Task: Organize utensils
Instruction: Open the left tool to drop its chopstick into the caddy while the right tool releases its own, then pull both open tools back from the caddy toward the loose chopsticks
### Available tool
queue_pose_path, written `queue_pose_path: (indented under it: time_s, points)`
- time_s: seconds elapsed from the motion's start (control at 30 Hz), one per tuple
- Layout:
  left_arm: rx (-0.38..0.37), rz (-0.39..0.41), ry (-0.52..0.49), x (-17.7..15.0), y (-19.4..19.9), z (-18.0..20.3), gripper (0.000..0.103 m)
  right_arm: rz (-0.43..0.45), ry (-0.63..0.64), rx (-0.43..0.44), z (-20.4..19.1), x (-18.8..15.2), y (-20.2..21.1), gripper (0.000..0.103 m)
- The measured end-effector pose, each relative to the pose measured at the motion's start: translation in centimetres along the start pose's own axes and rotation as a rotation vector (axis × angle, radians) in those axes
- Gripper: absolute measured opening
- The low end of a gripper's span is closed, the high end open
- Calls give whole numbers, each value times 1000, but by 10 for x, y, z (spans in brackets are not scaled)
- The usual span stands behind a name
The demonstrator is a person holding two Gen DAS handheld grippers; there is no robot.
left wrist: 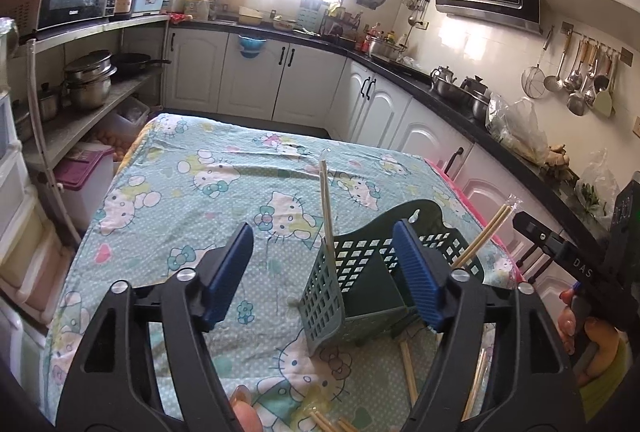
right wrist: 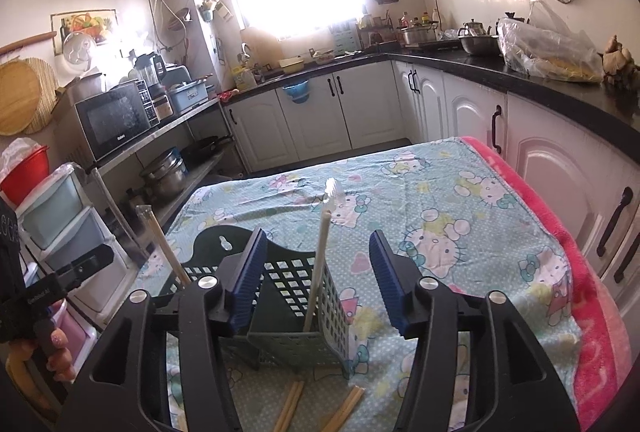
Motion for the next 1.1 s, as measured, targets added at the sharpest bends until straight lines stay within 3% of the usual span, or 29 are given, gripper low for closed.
queue_pose_path:
  time_s: [0.33,0.6,1.1]
  points:
    - [19,24,10,-10,16,-4,91,-10,38,-20,3,-13,13,63]
    - [45,47,23,-19,24,-10,92,-2,90,-23,-2,-22,24,70]
    - [30,24,-35,-52,35,13,92,-21,128,-10,-8,-44,38,71]
Point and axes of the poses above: each gripper's, at about its wrist camera, not at the fingertips, and y roughly against the way its jaws point, z to its right, x to its top, the point moved 6 cm from there along -y, roughly the way its jaws point, and after that the axes turned 1 degree about -z, right-handed, at the moved point
